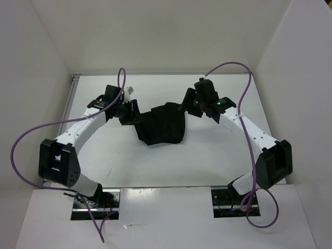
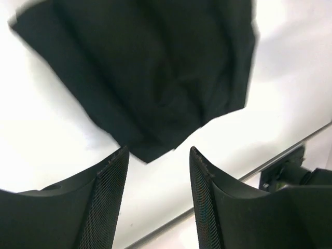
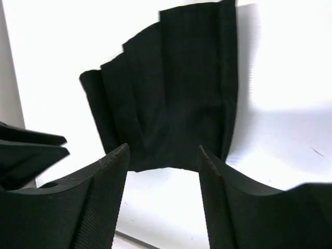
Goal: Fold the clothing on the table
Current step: Fold the skirt
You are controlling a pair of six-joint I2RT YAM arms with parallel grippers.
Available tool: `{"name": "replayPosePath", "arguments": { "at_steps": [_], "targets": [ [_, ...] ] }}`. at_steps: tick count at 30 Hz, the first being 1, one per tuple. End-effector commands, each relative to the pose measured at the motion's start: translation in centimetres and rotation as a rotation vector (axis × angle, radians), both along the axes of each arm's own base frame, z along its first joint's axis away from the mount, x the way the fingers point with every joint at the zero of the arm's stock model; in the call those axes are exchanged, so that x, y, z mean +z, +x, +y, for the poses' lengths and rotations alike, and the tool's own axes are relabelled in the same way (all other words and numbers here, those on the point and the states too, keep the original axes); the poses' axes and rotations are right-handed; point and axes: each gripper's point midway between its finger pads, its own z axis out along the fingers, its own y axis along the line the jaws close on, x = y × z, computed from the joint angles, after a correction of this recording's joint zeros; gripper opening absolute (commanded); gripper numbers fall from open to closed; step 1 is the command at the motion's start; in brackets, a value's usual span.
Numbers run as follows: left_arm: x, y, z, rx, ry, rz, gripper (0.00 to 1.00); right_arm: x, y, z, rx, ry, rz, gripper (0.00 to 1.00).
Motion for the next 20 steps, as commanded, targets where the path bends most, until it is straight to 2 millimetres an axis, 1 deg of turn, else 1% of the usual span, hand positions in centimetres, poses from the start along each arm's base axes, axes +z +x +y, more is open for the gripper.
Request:
{"name": "replayPosePath", "arguments": {
  "at_steps": [1,2,3,4,5,7,8,9,11,12,13,14,15,16,17,18,19,20],
  "targets": [
    [0.7,-1.7,0.8,0.018,0.003,-0.018,0.58,-0.2,-0.9,-2.4,-0.091,-0.039,0.005,0.61],
    [0.6,-1.8,1.0,0.026,0.012,-0.022,0.58,-0.4,-1.2,-3.5,-0.126,-0.052,0.010,0.63],
    [0.5,-1.9,1.3,0.037,0.024,-0.027,0.60,-0.8,-1.5,-4.1,-0.144,-0.052,0.023,0.64],
    [0.3,-1.9,1.8,0.063,0.043,-0.027,0.60,-0.9,-1.7,-4.6,-0.154,-0.053,0.026,0.64],
    [0.5,-1.9,2.0,0.071,0.049,-0.039,0.62,-1.4,-2.3,-4.9,-0.160,-0.051,0.036,0.66],
    [0.5,-1.5,2.6,0.095,0.064,-0.043,0.64,-1.7,-2.9,-5.6,-0.171,-0.029,0.052,0.68],
    [0.4,-1.5,2.6,0.095,0.064,-0.043,0.66,-1.8,-3.2,-5.7,-0.171,-0.029,0.052,0.69],
    [0.7,-1.6,2.6,0.095,0.061,-0.052,0.67,-1.4,-3.2,-5.8,-0.171,-0.023,0.043,0.69],
    [1.2,-1.4,2.6,0.096,0.055,-0.072,0.70,-1.9,-3.8,-6.0,-0.177,-0.022,0.054,0.72],
    [1.6,-1.4,2.9,0.106,0.052,-0.082,0.70,-1.4,-3.8,-6.3,-0.186,-0.014,0.040,0.74],
    [1.7,-1.2,2.9,0.106,0.050,-0.091,0.70,-1.8,-3.9,-6.4,-0.186,-0.019,0.050,0.74],
    [1.7,-1.2,2.9,0.106,0.050,-0.091,0.71,-1.9,-4.3,-6.6,-0.186,-0.021,0.054,0.74],
    [2.1,-1.3,2.9,0.106,0.047,-0.102,0.71,-1.5,-4.4,-6.6,-0.186,-0.015,0.042,0.74],
    [2.1,-1.1,3.2,0.123,0.042,-0.097,0.71,-1.8,-4.4,-7.0,-0.197,-0.019,0.050,0.74],
    [2.3,-1.0,3.0,0.116,0.030,-0.105,0.71,-2.0,-4.8,-7.2,-0.197,-0.022,0.056,0.74],
    [2.3,-1.0,3.0,0.116,0.030,-0.105,0.71,-2.0,-4.8,-7.3,-0.197,-0.015,0.061,0.74],
    [2.4,-1.1,2.8,0.110,0.024,-0.103,0.71,-2.4,-5.0,-7.3,-0.197,-0.020,0.070,0.74],
    [2.5,-0.9,2.8,0.110,0.021,-0.112,0.72,-2.4,-4.8,-7.7,-0.208,-0.019,0.070,0.74]
  ]
}}
